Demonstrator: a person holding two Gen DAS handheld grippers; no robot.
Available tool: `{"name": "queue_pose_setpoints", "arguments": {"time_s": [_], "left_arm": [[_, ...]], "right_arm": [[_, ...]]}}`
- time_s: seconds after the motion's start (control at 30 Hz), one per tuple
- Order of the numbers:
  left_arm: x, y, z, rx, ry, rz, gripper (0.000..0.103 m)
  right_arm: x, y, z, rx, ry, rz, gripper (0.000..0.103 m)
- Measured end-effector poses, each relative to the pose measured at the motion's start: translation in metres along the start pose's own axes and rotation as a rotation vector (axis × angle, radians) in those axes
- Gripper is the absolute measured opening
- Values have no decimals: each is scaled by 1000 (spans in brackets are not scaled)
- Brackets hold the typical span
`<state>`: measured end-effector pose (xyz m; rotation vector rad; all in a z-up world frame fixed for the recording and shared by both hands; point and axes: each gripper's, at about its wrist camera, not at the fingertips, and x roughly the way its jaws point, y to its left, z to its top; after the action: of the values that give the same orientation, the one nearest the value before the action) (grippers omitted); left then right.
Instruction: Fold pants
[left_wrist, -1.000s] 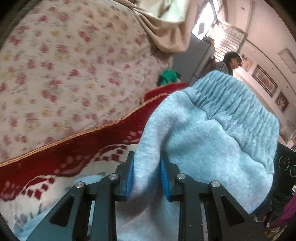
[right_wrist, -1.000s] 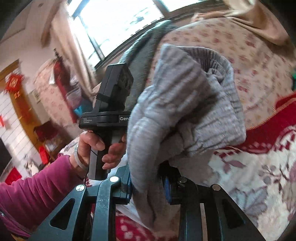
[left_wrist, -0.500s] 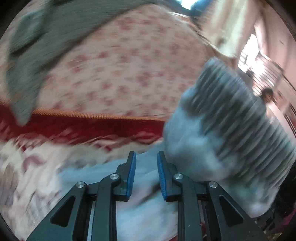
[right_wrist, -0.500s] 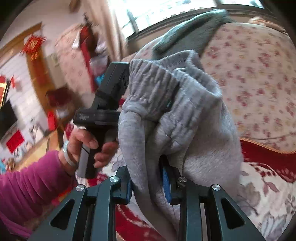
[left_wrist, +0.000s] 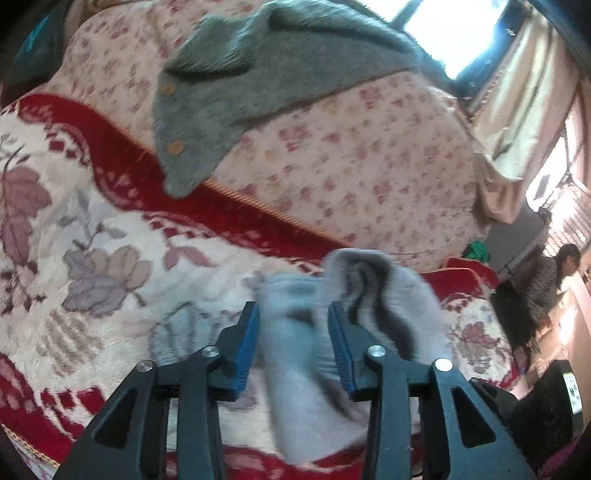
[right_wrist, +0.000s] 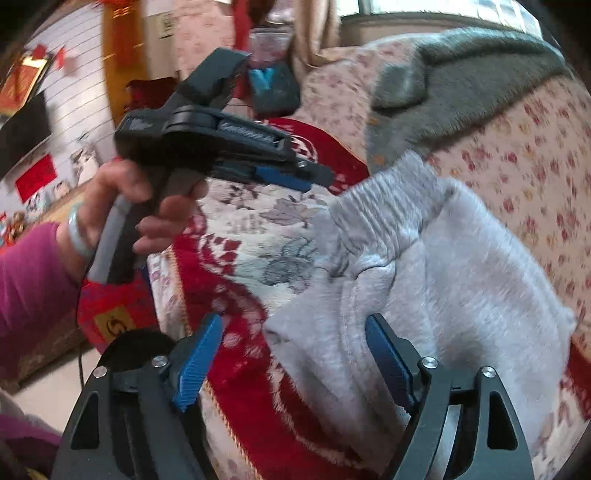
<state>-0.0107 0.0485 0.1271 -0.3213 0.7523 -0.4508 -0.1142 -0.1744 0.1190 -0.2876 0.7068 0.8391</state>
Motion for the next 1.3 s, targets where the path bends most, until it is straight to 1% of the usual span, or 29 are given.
{"name": "queue_pose_setpoints", "arguments": {"time_s": [0.07, 0.13, 0.17, 0.23, 0.27, 0.33, 0.4, 0.43, 0.57, 0.7, 0.77, 0.83, 0.9, 0.97, 1.0, 1.13, 1.23, 1.3], "left_arm": [[-5, -23, 1, 50, -14, -30, 42], [-6, -47, 0, 99, -18, -50, 48], [-6, -57, -1, 116, -17, -58, 51], [-3, -80, -3, 159, -13, -89, 53], [-2, -88, -5, 175, -12, -93, 56], [4, -107, -10, 217, -9, -71, 60], [10, -117, -15, 232, 6, -61, 62], [14, -120, -19, 236, 16, -46, 63], [27, -123, -32, 254, 32, 44, 67], [39, -118, -45, 267, 48, 136, 68], [44, -112, -52, 260, 63, 163, 68], [49, -105, -60, 251, 75, 178, 68], [52, -99, -66, 236, 75, 181, 68], [53, -95, -68, 214, 67, 171, 68], [53, -93, -68, 208, 63, 168, 68], [56, -90, -68, 185, 53, 175, 68], [60, -93, -69, 189, 47, 194, 68], [61, -97, -70, 201, 44, 206, 71]], "right_arm": [[-20, -11, -3, 50, -22, 24, 83], [-46, -26, -9, 143, -56, 25, 83], [-57, -38, -12, 195, -71, 12, 83], [-77, -67, -20, 299, -95, -30, 83], [-84, -78, -24, 340, -101, -49, 83], [-93, -102, -31, 439, -101, -85, 84], [-98, -116, -33, 501, -112, -66, 84], [-99, -118, -34, 508, -115, -67, 84], [-88, -116, -29, 451, -90, -135, 84], [-75, -127, -20, 439, -76, -172, 84], [-62, -135, -16, 444, -55, -210, 84], [-50, -141, -15, 446, -40, -222, 84], [-35, -147, -16, 453, -20, -263, 84], [-24, -152, -18, 466, -28, -289, 85], [-21, -153, -19, 470, -36, -298, 87], [-10, -151, -17, 460, -47, -317, 96], [-7, -151, -17, 453, -39, -325, 97], [-8, -153, -17, 461, -40, -317, 97]]}}
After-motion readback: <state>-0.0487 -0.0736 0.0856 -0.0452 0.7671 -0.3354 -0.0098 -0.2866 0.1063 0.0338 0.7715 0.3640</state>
